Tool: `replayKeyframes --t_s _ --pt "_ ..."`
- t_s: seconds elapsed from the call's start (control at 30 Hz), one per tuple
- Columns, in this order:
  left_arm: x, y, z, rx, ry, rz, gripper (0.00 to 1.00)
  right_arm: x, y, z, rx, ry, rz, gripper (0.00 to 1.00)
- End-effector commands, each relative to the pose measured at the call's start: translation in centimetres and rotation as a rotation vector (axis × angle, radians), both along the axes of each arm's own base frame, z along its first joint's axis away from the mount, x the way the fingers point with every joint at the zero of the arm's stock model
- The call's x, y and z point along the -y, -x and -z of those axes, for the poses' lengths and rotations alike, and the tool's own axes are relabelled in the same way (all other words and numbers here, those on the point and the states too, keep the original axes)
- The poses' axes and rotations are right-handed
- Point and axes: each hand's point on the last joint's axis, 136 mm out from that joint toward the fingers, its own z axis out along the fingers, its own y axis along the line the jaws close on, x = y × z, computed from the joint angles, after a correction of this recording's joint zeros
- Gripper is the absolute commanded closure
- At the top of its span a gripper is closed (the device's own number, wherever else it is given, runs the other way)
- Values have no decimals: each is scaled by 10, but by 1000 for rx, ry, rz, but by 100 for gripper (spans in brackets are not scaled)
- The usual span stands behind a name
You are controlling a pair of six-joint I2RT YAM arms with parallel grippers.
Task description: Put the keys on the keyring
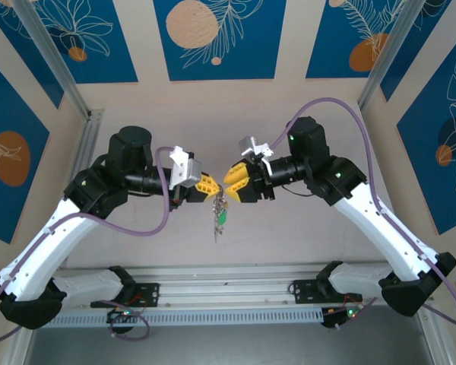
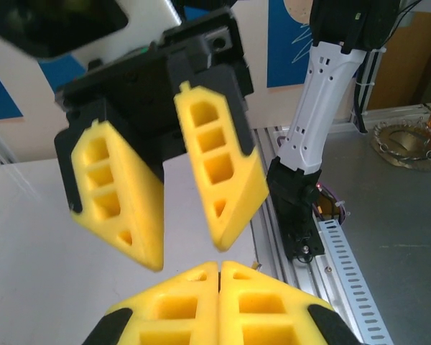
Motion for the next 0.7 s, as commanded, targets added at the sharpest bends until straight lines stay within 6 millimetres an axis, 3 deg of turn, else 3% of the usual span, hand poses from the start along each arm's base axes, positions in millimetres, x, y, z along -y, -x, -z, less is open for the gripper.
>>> replayKeyframes --t_s 0.0,0.67 --pt "-1 11 -15 26 54 42 100 -1 7 -4 -30 -14 -52 68" --pt "0 3 -11 31 44 12 100 -6 16 2 -65 2 -109 77"
